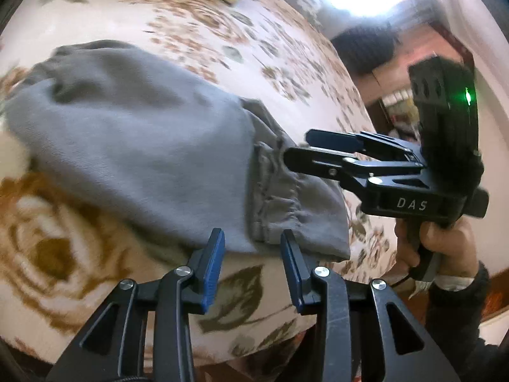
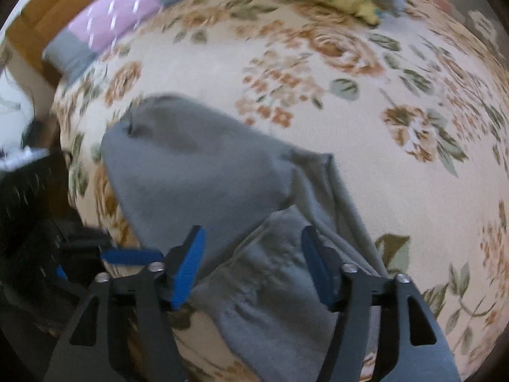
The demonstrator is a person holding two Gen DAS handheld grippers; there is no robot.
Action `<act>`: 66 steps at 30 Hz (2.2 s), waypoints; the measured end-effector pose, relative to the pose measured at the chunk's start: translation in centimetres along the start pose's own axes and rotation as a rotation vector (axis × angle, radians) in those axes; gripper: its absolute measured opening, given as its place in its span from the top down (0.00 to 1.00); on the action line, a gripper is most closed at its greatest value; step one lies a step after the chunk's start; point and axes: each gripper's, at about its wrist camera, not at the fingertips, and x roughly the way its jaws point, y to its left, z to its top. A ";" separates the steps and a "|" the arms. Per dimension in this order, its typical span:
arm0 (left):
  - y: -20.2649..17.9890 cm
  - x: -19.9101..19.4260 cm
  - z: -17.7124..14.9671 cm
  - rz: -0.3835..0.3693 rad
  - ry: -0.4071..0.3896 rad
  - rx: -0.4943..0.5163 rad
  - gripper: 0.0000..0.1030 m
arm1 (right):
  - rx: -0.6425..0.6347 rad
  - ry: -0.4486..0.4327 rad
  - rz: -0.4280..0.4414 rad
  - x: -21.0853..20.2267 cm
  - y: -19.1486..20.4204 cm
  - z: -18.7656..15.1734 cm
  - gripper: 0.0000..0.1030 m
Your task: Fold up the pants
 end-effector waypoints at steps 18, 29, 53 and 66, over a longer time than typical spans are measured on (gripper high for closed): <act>8.8 -5.3 1.4 -0.011 -0.150 -0.323 0.53 | -0.113 0.009 0.127 2.2 4.4 8.2 0.37; 11.3 -5.1 3.3 -0.010 -0.171 -0.450 0.49 | -0.138 0.041 0.233 6.1 6.0 13.7 0.37; 9.1 -3.5 5.0 0.056 -0.201 -0.366 0.79 | -0.212 0.007 0.288 6.9 7.3 14.6 0.75; 0.0 -5.0 5.4 0.060 -0.250 -0.152 0.80 | -0.093 -0.232 0.299 -3.8 1.7 8.9 0.75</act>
